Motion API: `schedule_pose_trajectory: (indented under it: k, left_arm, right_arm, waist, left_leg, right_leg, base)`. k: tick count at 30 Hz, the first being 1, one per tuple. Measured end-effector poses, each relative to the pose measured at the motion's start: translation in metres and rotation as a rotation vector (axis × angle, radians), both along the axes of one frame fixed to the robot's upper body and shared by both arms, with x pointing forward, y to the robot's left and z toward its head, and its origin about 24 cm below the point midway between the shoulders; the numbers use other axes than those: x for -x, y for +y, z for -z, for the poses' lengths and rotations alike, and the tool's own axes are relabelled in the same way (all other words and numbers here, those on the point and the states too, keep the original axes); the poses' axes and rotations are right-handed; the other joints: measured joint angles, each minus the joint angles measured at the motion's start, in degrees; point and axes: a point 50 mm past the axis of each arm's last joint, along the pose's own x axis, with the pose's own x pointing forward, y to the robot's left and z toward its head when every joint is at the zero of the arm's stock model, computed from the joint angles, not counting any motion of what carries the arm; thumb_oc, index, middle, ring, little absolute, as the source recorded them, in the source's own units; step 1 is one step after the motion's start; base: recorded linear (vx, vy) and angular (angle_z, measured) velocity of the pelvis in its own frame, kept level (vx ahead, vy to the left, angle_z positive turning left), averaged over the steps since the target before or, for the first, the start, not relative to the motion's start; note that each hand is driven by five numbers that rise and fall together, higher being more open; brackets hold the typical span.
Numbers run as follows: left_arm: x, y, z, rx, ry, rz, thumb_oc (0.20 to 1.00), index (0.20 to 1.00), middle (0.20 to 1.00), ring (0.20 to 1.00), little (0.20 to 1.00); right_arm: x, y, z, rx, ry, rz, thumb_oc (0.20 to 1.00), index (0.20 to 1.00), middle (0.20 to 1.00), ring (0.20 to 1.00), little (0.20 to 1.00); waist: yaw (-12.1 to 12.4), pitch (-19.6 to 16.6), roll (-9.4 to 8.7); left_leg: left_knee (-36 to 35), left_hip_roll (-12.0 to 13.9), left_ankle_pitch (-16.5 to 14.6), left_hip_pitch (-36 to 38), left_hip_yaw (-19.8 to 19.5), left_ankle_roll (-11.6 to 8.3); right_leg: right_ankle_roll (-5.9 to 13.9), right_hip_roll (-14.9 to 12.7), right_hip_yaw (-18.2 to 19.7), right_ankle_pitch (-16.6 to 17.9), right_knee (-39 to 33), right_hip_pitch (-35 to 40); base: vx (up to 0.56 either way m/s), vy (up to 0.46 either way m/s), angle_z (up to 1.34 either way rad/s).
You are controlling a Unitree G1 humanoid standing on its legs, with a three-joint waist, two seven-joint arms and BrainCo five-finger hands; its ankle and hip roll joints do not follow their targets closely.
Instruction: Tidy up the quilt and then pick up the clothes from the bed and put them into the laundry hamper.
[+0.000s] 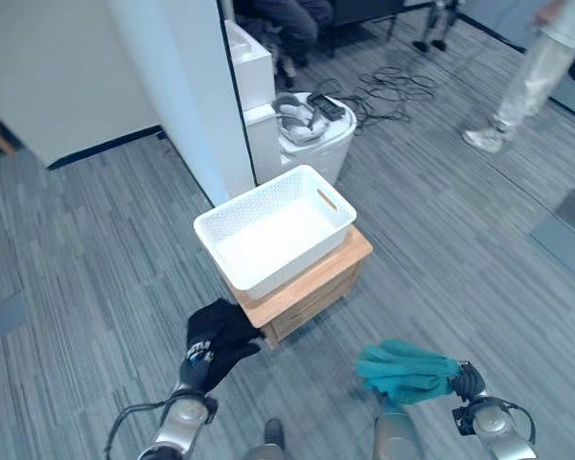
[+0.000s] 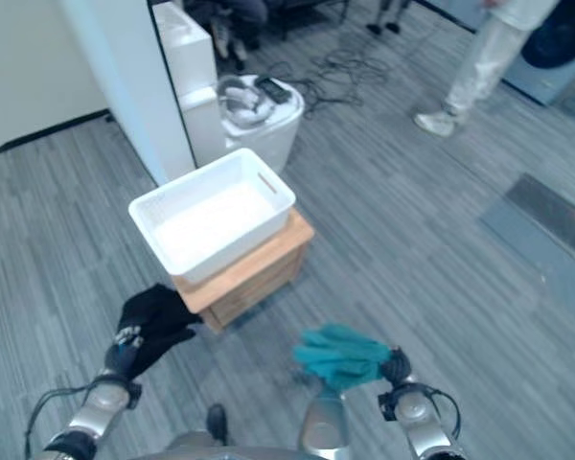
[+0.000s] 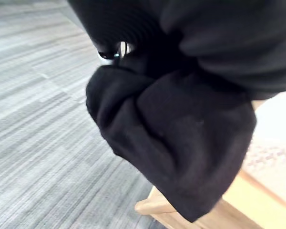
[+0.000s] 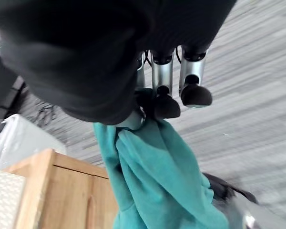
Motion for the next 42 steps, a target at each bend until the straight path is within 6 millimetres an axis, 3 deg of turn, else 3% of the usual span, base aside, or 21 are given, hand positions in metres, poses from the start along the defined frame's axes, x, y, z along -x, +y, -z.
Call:
schedule_pose_trajectory:
  k: [1, 2, 3, 4, 5, 6, 7, 10, 12, 13, 16, 18, 21, 23, 25, 26, 28, 29, 34, 40, 42]
  left_arm:
    - [0.015, -0.001, 0.009, 0.012, 0.053, -0.039, 0.2, 0.2, 0.2, 0.2, 0.2]
    - [0.028, -0.007, 0.016, 0.033, 0.082, -0.042, 0.2, 0.2, 0.2, 0.2, 0.2]
    - [0.024, -0.02, 0.019, 0.069, 0.072, -0.035, 0.2, 0.2, 0.2, 0.2, 0.2]
    - [0.028, -0.029, 0.023, 0.095, 0.082, -0.032, 0.2, 0.2, 0.2, 0.2, 0.2]
    - [0.017, -0.045, 0.023, 0.147, 0.05, -0.04, 0.2, 0.2, 0.2, 0.2, 0.2]
    - [0.011, -0.07, 0.024, 0.193, 0.031, 0.036, 0.2, 0.2, 0.2, 0.2, 0.2]
    - [0.01, -0.074, 0.021, 0.193, 0.02, 0.085, 0.2, 0.2, 0.2, 0.2, 0.2]
    - [0.0, -0.072, 0.016, 0.171, 0.004, 0.142, 0.2, 0.2, 0.2, 0.2, 0.2]
    - [0.0, -0.069, 0.014, 0.162, 0.002, 0.151, 0.2, 0.2, 0.2, 0.2, 0.2]
    - [0.003, -0.061, 0.012, 0.146, -0.001, 0.157, 0.2, 0.2, 0.2, 0.2, 0.2]
    - [0.001, -0.053, 0.009, 0.123, 0.0, 0.162, 0.2, 0.2, 0.2, 0.2, 0.2]
    - [-0.002, -0.05, 0.009, 0.116, 0.007, 0.169, 0.2, 0.2, 0.2, 0.2, 0.2]
    - [-0.006, -0.04, 0.004, 0.084, -0.004, 0.167, 0.2, 0.2, 0.2, 0.2, 0.2]
    - [-0.018, -0.037, -0.002, 0.065, -0.031, 0.175, 0.2, 0.2, 0.2, 0.2, 0.2]
    - [-0.019, -0.036, -0.001, 0.046, -0.024, 0.177, 0.2, 0.2, 0.2, 0.2, 0.2]
    - [-0.017, -0.035, 0.0, 0.045, -0.021, 0.174, 0.2, 0.2, 0.2, 0.2, 0.2]
    - [0.001, -0.029, 0.007, 0.049, 0.021, 0.132, 0.2, 0.2, 0.2, 0.2, 0.2]
    - [0.012, -0.029, 0.01, 0.066, 0.034, 0.103, 0.2, 0.2, 0.2, 0.2, 0.2]
    - [0.049, -0.044, 0.028, 0.141, 0.12, 0.044, 0.2, 0.2, 0.2, 0.2, 0.2]
    - [0.04, -0.05, 0.028, 0.153, 0.103, 0.054, 0.2, 0.2, 0.2, 0.2, 0.2]
    - [0.04, -0.05, 0.029, 0.15, 0.11, 0.055, 0.2, 0.2, 0.2, 0.2, 0.2]
  right_arm:
    - [-0.008, -0.004, -0.005, 0.012, -0.019, 0.001, 0.2, 0.2, 0.2, 0.2, 0.2]
    - [-0.024, -0.005, -0.017, 0.022, -0.079, -0.012, 0.2, 0.2, 0.2, 0.2, 0.2]
    - [-0.035, -0.009, -0.032, 0.039, -0.153, -0.033, 0.2, 0.2, 0.2, 0.2, 0.2]
    - [-0.046, -0.01, -0.042, 0.052, -0.195, -0.044, 0.2, 0.2, 0.2, 0.2, 0.2]
    - [-0.043, -0.019, -0.047, 0.088, -0.206, -0.042, 0.2, 0.2, 0.2, 0.2, 0.2]
    - [-0.039, -0.035, -0.052, 0.143, -0.198, -0.042, 0.2, 0.2, 0.2, 0.2, 0.2]
    - [-0.047, -0.037, -0.065, 0.175, -0.239, -0.067, 0.2, 0.2, 0.2, 0.2, 0.2]
    - [-0.079, -0.041, -0.113, 0.24, -0.436, -0.104, 0.2, 0.2, 0.2, 0.2, 0.2]
    - [-0.078, -0.044, -0.119, 0.264, -0.455, -0.11, 0.2, 0.2, 0.2, 0.2, 0.2]
    - [-0.083, -0.039, -0.13, 0.27, -0.511, -0.122, 0.2, 0.2, 0.2, 0.2, 0.2]
    - [-0.085, -0.037, -0.141, 0.277, -0.561, -0.131, 0.2, 0.2, 0.2, 0.2, 0.2]
    - [-0.098, -0.03, -0.165, 0.29, -0.653, -0.164, 0.2, 0.2, 0.2, 0.2, 0.2]
    - [-0.1, -0.025, -0.184, 0.307, -0.729, -0.204, 0.2, 0.2, 0.2, 0.2, 0.2]
    - [-0.101, -0.027, -0.208, 0.361, -0.811, -0.251, 0.2, 0.2, 0.2, 0.2, 0.2]
    - [-0.105, -0.029, -0.224, 0.407, -0.852, -0.275, 0.2, 0.2, 0.2, 0.2, 0.2]
    - [-0.109, -0.027, -0.231, 0.412, -0.874, -0.283, 0.2, 0.2, 0.2, 0.2, 0.2]
    - [-0.118, -0.016, -0.249, 0.413, -0.941, -0.33, 0.2, 0.2, 0.2, 0.2, 0.2]
    - [-0.121, -0.011, -0.264, 0.406, -0.997, -0.344, 0.2, 0.2, 0.2, 0.2, 0.2]
    - [-0.128, 0.019, -0.315, 0.342, -1.207, -0.429, 0.2, 0.2, 0.2, 0.2, 0.2]
    - [-0.136, 0.071, -0.35, 0.328, -1.32, -0.653, 0.2, 0.2, 0.2, 0.2, 0.2]
    - [-0.137, 0.108, -0.365, 0.303, -1.374, -0.778, 0.2, 0.2, 0.2, 0.2, 0.2]
  waist:
    - [1.3, -0.6, 1.98]
    - [1.5, -0.5, 3.49]
    - [0.4, 0.1, 3.77]
    - [0.7, 0.5, 3.97]
    - [-0.8, 1.4, 3.34]
    - [-1.0, 1.6, 2.95]
    - [-0.1, 1.6, 2.8]
    - [0.9, 1.8, 3.78]
    - [0.8, 1.6, 3.34]
    - [1.1, 1.4, 1.98]
    - [0.5, 1.5, 0.82]
    - [-1.3, 3.2, 3.49]
    - [-1.7, 3.3, 3.32]
    - [-2.0, 3.2, 2.87]
    - [-2.7, 3.1, 2.09]
    - [-2.5, 3.2, 1.33]
    - [-1.1, 2.0, -0.74]
    - [-1.0, 1.7, -0.43]
    - [-0.2, 0.6, 1.11]
    - [0.3, -0.4, 0.75]
    - [-0.1, -0.9, 0.54]
  left_leg:
    - [0.2, 3.9, -1.4, 1.4, 2.2, -2.75]
    - [1.8, 6.4, 0.1, -0.4, 4.2, -4.24]
    - [6.8, 8.4, 0.4, -3.6, 6.3, -4.07]
    - [7.4, 8.6, 0.0, -5.2, 9.0, -4.23]
    - [10.0, 8.5, 5.5, -6.9, 13.6, -3.21]
    - [13.0, 8.9, 4.7, -7.7, 18.8, -3.21]
    - [14.0, 7.4, 3.0, -8.6, 19.3, -3.56]
    - [10.0, 0.7, 0.4, -11.1, 18.4, 1.58]
    - [5.5, 0.2, 1.4, -8.3, 18.2, 3.26]
    - [1.1, -1.0, 3.8, -5.7, 19.1, 4.42]
    - [-0.9, -1.8, 4.5, -5.4, 18.2, 4.96]
    - [-3.0, 0.0, 5.5, -2.6, 17.7, 5.98]
    - [-2.9, -0.5, 5.2, -2.0, 15.7, 6.8]
    - [-2.8, -1.4, 5.9, -3.6, 12.9, 7.09]
    - [-2.9, -2.7, 6.2, -4.9, 9.8, 6.74]
    - [-2.9, -3.4, 6.5, -4.5, 9.8, 6.64]
    - [-3.1, -5.1, 5.8, -3.1, 10.1, 5.73]
    - [-3.1, -4.5, 5.5, -2.5, 10.1, 5.23]
    - [-3.1, -0.7, 6.0, -2.3, 10.1, 2.79]
    - [-3.1, 0.0, 6.2, -2.4, 9.6, 2.29]
    - [-3.1, -0.1, 6.1, -2.5, 9.8, 2.18]
  right_leg:
    - [0.45, 4.1, -1.2, -1.4, 0.9, 0.3]
    - [-0.41, 6.2, -1.7, -1.6, 0.5, 0.4]
    - [-1.59, 7.2, -3.4, -2.0, -1.0, 1.3]
    - [-2.61, 7.3, -4.5, -2.6, -1.0, 2.3]
    - [-4.12, 6.3, -8.6, -4.5, -0.9, 5.4]
    - [-4.83, 6.9, -10.2, -6.3, -1.3, 7.8]
    - [-5.26, 7.2, -9.8, -8.2, -1.5, 8.4]
    - [-5.07, 9.1, -10.5, -7.4, -1.1, 8.1]
    - [-5.01, 9.3, -11.3, -7.8, -1.1, 9.1]
    - [-4.88, 9.2, -11.3, -7.7, -1.1, 9.4]
    - [-4.2, 8.7, -12.2, -7.2, -0.8, 10.2]
    - [-2.29, 9.1, -11.9, -8.2, 12.2, 5.0]
    - [0.15, 7.5, -9.9, -10.4, 21.8, 0.6]
    - [-0.69, 8.5, -4.0, -11.0, 12.5, 1.4]
    - [0.12, 8.3, -1.1, -10.0, -0.8, 4.6]
    - [0.29, 7.4, -1.7, -9.6, -1.5, 5.2]
    - [-0.14, 5.5, -1.7, -7.4, -1.5, 6.3]
    - [-0.37, 6.0, -2.6, -5.3, -1.5, 6.7]
    - [-1.75, 9.6, -3.6, -4.8, -1.5, 7.2]
    - [-1.85, 10.3, -4.5, -4.7, -1.4, 7.3]
    - [-1.85, 10.2, -4.4, -4.7, -1.4, 7.2]
  base:
    - [0.25, -0.384, -0.01]
    - [0.29, -0.504, 0.03]
    - [0.12, -0.243, 0.38]
    - [0.17, -0.3, 1.19]
    - [0.13, -0.204, 1.57]
    - [0.13, -0.198, 1.45]
    - [0.11, -0.182, 0.66]
    - [0.12, -0.033, 0.08]
    - [0.1, 0.079, 0.09]
    - [0.09, 0.06, -0.06]
    - [0.06, 0.118, 0.16]
    - [0.01, 0.078, 0.23]
    - [0.1, -0.017, 0.26]
    - [0.1, -0.099, 0.51]
    - [0.09, -0.062, 0.78]
    - [0.16, -0.072, 0.58]
    - [0.11, -0.045, 0.08]
    - [0.07, -0.018, 0.07]
    - [0.08, -0.029, -0.02]
    - [0.04, -0.024, 0.04]
    - [0.02, -0.013, -0.01]
